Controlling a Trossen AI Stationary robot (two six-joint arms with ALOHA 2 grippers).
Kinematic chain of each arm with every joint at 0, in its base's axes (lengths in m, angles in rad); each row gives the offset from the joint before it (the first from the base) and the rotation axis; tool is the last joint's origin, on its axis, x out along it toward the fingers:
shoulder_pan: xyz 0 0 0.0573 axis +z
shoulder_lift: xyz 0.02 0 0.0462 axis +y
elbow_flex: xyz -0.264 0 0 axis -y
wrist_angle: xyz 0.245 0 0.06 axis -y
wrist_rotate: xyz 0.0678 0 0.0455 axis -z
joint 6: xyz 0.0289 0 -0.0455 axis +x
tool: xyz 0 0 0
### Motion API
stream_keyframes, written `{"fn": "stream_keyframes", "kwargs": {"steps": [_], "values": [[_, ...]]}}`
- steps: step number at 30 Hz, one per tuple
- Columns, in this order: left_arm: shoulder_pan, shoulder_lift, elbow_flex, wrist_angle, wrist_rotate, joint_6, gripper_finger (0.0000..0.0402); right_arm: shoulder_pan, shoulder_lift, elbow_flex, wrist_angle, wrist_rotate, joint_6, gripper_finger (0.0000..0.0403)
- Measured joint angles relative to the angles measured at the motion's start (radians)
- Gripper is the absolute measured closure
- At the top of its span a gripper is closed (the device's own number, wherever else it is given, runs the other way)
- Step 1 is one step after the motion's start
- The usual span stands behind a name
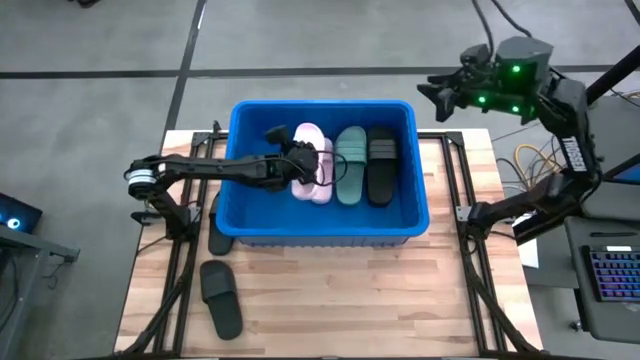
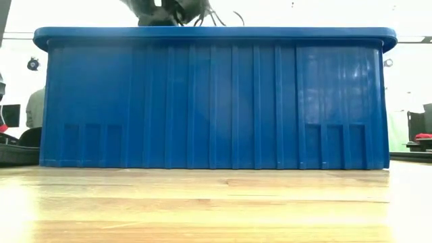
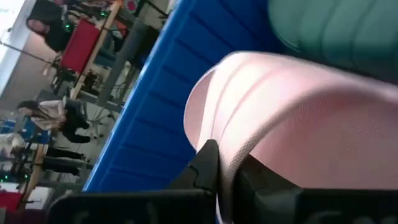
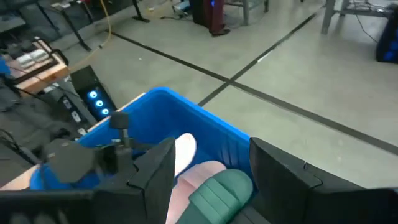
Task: Pick and place slides into bin
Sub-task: Put the pink slide into the blue bin
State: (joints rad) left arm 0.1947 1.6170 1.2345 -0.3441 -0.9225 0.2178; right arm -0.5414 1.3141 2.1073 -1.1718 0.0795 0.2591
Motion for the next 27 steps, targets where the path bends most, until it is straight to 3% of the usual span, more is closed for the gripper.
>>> {"fn": "stream_keyframes", "kwargs": {"steps": [6, 12, 27], "values": [[0.018, 0.059, 0.024, 0.134, 0.06, 0.004, 0.0402, 0.0, -0.023, 0.0, -0.003, 0.0, 0.012, 0.0209], [0.018, 0.157, 0.079, 0.098, -0.066, 0.086, 0.0402, 0.001, -0.021, -0.003, -0.038, -0.008, 0.03, 0.0209], [0.055, 0.231, 0.078, 0.097, -0.071, 0.0, 0.0401, 0.001, -0.022, -0.003, -0.119, -0.008, 0.04, 0.0209]]}}
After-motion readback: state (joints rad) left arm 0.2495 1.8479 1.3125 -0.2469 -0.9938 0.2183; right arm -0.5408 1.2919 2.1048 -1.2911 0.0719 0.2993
